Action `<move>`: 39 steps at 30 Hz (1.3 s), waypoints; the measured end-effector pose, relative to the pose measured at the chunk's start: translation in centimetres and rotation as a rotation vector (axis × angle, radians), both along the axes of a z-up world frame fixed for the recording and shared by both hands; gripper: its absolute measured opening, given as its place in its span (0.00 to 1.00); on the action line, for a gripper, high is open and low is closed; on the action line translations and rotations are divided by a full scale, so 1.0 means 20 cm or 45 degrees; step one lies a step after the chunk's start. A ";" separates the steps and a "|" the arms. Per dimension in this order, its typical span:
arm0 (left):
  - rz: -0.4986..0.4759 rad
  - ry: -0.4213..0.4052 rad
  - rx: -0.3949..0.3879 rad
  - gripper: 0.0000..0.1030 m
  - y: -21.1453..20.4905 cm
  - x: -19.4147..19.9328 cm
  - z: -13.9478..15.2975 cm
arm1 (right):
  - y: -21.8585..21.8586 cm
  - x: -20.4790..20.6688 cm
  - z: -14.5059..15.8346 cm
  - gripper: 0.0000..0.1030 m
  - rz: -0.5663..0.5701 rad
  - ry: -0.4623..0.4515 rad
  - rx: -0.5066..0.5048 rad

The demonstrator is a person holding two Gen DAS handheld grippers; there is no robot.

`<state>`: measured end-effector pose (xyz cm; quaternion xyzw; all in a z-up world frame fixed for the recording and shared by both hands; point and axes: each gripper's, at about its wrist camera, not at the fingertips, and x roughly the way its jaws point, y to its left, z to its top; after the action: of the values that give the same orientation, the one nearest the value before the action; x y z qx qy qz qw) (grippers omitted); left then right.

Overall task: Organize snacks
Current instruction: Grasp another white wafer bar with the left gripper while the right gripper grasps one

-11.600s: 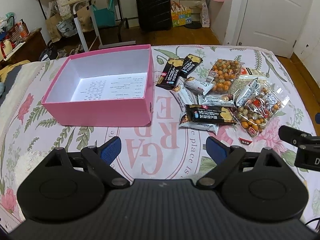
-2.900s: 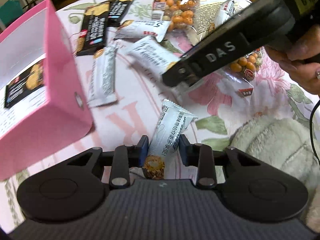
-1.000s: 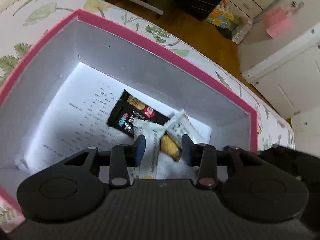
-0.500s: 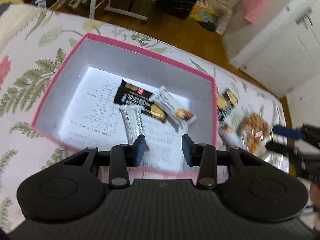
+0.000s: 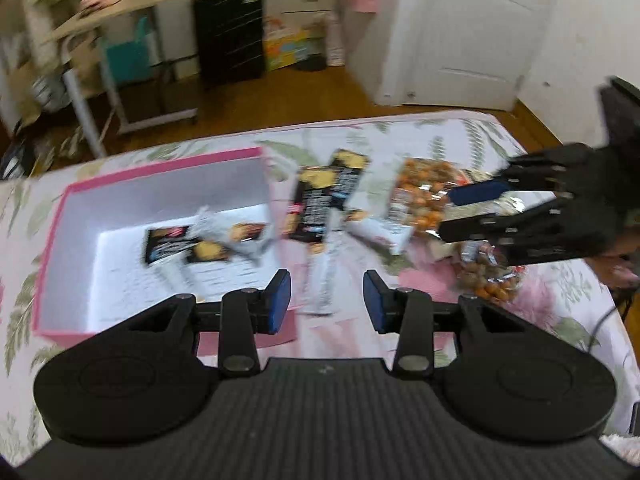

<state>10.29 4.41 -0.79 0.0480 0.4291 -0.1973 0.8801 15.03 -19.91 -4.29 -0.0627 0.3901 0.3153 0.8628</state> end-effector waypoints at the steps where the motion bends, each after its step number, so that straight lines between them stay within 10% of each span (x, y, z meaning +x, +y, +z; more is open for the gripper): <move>1: -0.014 -0.004 0.012 0.38 -0.05 0.00 -0.01 | -0.01 0.01 -0.02 0.46 0.002 0.005 0.015; 20: -0.065 -0.010 0.541 0.35 -0.55 0.40 -0.65 | 0.06 0.43 -0.52 0.44 0.037 0.200 -0.115; 29: 0.024 0.055 0.570 0.37 -0.58 0.42 -0.77 | 0.03 0.30 -0.56 0.33 0.016 0.099 -0.117; 32: 0.077 0.058 0.580 0.20 -0.57 0.43 -0.76 | 0.01 0.27 -0.52 0.31 -0.039 0.097 -0.081; 39: 0.119 0.105 0.512 0.17 -0.52 0.44 -0.72 | -0.02 0.14 -0.50 0.29 -0.149 0.096 0.009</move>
<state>19.17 -5.97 -15.17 0.1948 0.4972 -0.0686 0.8427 17.81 -20.24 -14.25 -0.0246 0.4242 0.2677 0.8648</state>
